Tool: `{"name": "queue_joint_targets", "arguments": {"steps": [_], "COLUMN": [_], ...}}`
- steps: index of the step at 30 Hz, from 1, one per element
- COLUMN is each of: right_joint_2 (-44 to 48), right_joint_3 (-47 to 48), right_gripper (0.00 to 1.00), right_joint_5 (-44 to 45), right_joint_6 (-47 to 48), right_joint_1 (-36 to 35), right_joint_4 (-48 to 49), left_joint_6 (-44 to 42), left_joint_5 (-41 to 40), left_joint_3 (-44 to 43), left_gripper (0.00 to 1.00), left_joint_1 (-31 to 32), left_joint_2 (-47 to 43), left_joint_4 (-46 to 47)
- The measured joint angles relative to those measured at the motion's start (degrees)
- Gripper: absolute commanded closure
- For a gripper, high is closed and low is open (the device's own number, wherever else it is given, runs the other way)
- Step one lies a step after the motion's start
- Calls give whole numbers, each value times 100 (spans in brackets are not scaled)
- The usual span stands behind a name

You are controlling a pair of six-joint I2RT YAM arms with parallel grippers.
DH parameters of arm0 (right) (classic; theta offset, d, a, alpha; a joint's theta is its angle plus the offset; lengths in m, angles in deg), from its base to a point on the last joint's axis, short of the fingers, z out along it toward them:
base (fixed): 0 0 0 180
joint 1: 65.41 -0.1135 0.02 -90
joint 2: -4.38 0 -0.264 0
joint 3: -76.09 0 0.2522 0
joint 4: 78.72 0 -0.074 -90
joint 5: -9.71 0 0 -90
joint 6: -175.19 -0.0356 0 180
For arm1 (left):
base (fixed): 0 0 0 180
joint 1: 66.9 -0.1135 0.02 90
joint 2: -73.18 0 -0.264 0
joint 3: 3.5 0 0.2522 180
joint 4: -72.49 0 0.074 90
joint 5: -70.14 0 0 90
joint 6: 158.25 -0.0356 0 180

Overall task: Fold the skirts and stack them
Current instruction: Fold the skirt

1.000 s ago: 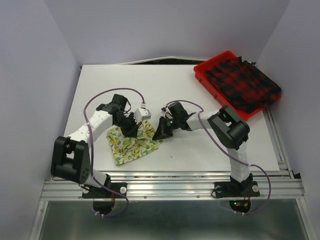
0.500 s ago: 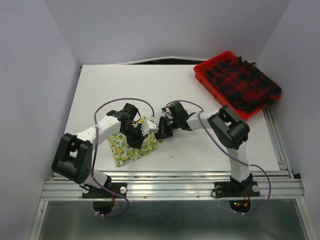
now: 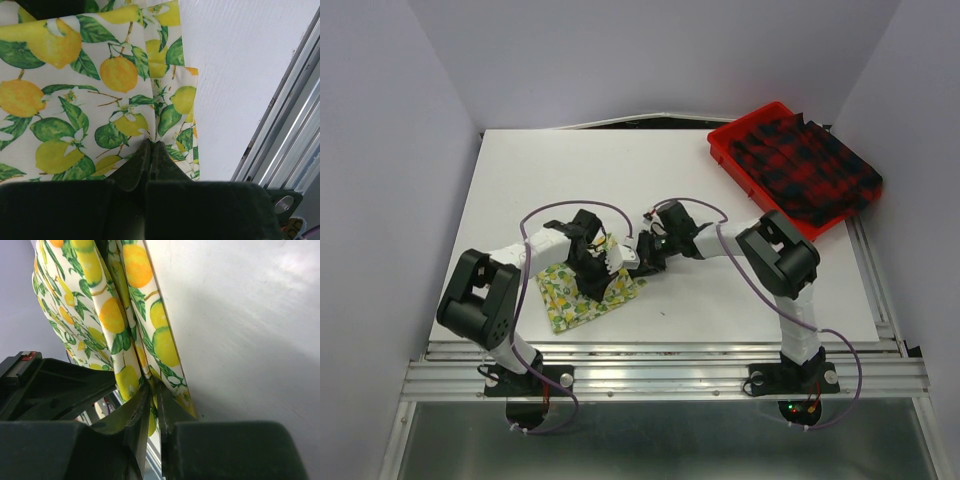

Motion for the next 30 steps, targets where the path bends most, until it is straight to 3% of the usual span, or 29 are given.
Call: {"name": "queue_joint_targets", "arguments": {"steps": [13,30], "right_joint_2": [400,-59], "right_joint_3": [455,304], "right_gripper": [80,79], "right_joint_5": [39,-452], "right_joint_6": [-63,-1287], "right_joint_1": [605,-203], "right_joint_4": [-179,780], "left_joint_6": [-2,35], "left_joint_5": [33,9], "left_joint_3": [-61,-63], "left_gripper": [100,100], "left_joint_1": [0,66], "left_joint_2": [87,85], "left_joint_4": [-33,24]}}
